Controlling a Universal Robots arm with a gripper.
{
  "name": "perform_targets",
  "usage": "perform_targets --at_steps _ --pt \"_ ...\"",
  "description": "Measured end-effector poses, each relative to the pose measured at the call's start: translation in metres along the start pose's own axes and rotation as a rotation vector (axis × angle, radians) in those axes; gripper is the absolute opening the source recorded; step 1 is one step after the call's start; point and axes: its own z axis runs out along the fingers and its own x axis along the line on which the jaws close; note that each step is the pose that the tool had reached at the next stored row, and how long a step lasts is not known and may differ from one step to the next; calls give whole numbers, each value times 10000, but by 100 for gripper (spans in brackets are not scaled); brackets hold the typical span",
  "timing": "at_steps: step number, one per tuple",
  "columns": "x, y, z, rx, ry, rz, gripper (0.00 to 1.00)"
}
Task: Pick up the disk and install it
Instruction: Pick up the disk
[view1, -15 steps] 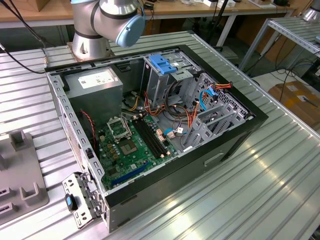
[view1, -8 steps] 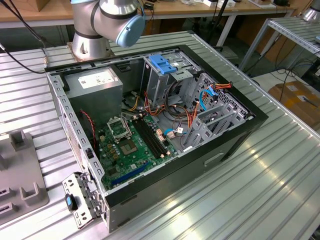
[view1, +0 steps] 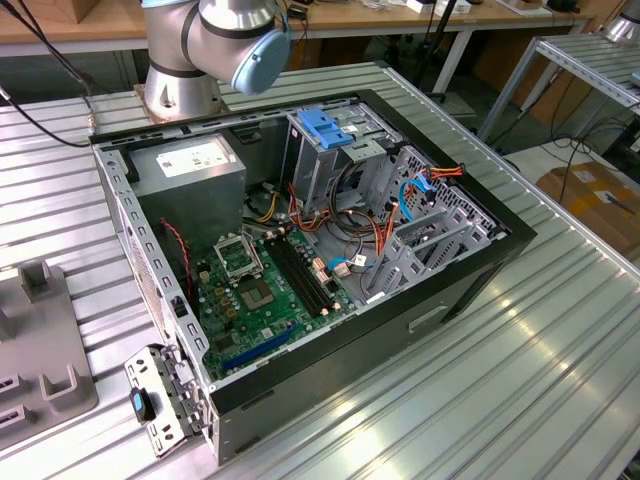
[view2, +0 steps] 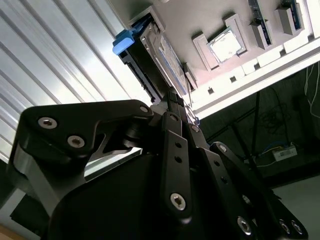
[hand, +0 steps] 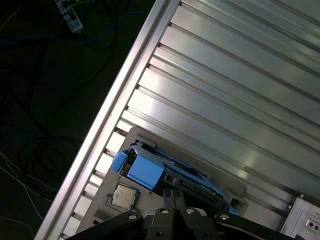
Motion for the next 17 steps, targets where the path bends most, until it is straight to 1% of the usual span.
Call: perform_targets --at_steps 2,5,9,14,15,16,17 --pt "0 0 0 -1 0 -29 11" --pt "0 0 0 -9 -4 -212 11" --pt "0 0 0 -44 -17 -621 11" --pt "0 1 0 -57 -17 -1236 11" --pt "0 1 0 -60 -17 -1453 11" --pt "0 1 0 -68 -15 -1977 11" --pt "-1 1 0 -75 -16 -2339 11"
